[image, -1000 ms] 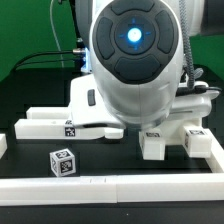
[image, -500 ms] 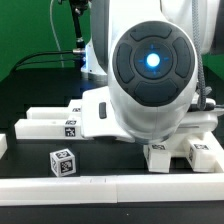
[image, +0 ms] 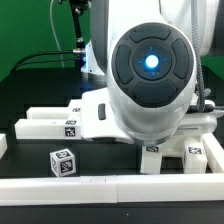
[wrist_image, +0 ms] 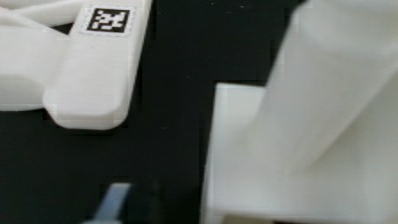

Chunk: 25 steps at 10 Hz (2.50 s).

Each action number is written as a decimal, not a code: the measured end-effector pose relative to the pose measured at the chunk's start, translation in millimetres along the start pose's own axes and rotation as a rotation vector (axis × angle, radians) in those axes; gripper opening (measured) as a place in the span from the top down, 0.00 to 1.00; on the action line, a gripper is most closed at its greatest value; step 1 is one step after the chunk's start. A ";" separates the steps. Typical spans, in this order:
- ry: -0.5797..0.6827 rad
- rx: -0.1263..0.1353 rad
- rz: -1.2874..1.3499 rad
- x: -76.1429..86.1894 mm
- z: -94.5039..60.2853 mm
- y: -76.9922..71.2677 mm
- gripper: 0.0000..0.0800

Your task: Assemble chair

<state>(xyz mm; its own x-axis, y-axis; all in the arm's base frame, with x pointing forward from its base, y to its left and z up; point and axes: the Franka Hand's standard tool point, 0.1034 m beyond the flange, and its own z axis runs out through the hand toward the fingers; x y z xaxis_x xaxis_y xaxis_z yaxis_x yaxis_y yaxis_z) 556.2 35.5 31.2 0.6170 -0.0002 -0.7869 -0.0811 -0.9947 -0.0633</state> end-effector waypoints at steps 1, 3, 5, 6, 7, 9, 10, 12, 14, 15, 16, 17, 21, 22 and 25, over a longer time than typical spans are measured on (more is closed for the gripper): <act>0.005 0.001 -0.005 0.6 -1.4 0.8 0.41; 0.046 0.006 -0.022 2.8 -16.4 5.3 0.24; 0.251 0.006 -0.059 12.0 -49.0 3.9 0.19; 0.333 0.007 -0.095 6.0 -60.5 8.6 0.19; 0.451 -0.002 -0.131 4.2 -70.9 16.2 0.19; 0.558 -0.011 -0.134 0.8 -66.7 18.4 0.19; 0.653 -0.020 -0.131 9.8 -76.1 20.2 0.19; 0.814 -0.037 -0.112 9.0 -76.4 28.6 0.19; 0.907 0.012 0.038 -3.2 -69.7 52.6 0.19; 0.903 0.041 0.107 -8.7 -61.5 53.1 0.19; 0.901 0.039 0.102 -7.4 -61.6 52.4 0.19; 0.900 0.052 0.124 -6.8 -61.3 52.0 0.19; 0.860 0.266 0.533 -17.5 -39.1 81.0 0.19; 0.877 0.308 0.595 -21.1 -37.0 89.5 0.19; 0.869 0.408 0.752 -18.6 -36.5 82.9 0.19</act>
Offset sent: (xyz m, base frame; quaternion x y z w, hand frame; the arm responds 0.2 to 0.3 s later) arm 0.0188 -0.0130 0.0210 -0.0187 0.1395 -0.0337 0.9895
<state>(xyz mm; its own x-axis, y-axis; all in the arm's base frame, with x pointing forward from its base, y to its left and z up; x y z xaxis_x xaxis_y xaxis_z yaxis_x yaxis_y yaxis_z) 566.6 -50.7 63.1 0.6161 -0.7863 -0.0472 -0.7870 -0.6118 -0.0799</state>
